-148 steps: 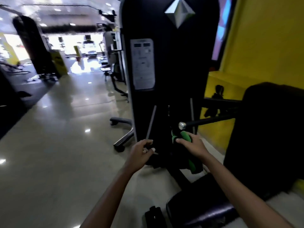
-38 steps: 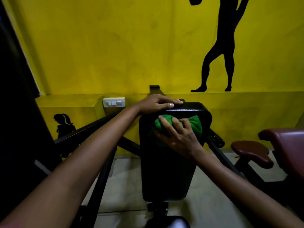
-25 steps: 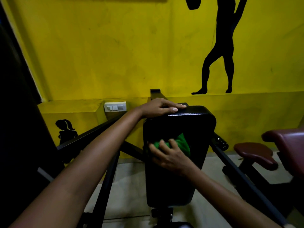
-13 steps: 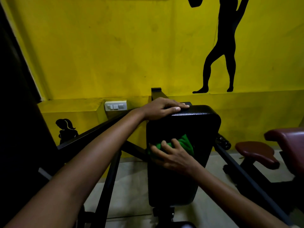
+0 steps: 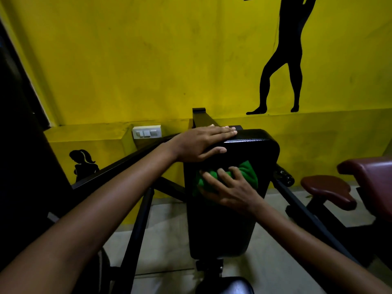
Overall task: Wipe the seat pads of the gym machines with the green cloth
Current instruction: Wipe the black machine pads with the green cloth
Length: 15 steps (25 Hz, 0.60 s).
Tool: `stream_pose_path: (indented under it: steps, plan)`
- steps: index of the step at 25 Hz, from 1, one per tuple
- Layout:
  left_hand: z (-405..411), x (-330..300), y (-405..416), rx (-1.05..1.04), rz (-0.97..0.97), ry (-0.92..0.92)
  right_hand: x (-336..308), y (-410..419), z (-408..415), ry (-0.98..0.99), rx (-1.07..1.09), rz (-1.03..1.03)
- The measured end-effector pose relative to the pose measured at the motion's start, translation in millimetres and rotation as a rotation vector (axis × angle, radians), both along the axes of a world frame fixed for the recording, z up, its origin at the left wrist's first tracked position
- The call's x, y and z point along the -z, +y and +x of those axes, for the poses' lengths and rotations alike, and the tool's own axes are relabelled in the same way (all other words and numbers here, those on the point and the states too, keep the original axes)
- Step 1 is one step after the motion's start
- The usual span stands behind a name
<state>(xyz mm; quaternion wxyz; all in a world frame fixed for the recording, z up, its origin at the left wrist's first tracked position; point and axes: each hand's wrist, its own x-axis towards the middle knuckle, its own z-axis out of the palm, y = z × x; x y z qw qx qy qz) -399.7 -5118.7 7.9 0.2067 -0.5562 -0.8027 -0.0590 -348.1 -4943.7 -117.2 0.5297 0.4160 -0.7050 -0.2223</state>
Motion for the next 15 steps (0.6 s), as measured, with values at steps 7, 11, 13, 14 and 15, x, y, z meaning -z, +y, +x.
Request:
stream_pose_path:
  steps: [7, 11, 13, 14, 15]
  plan:
    - [0, 7, -2, 0.028, -0.051, 0.105, 31, 27, 9, -0.083, 0.091, -0.003]
    - [-1, 5, 0, 0.037, -0.038, 0.081, 5, 44, 13, -0.156, 0.061, -0.487]
    - [0, 5, 0, 0.050, -0.034, 0.062, 5, 37, 19, -0.216, 0.061, -0.823]
    - [-1, 4, -1, 0.056, -0.043, 0.052, 8, 28, 23, -0.248, 0.064, -1.028]
    - [-2, 4, -1, 0.060, -0.056, 0.042, 12, 14, 27, -0.290, 0.043, -1.259]
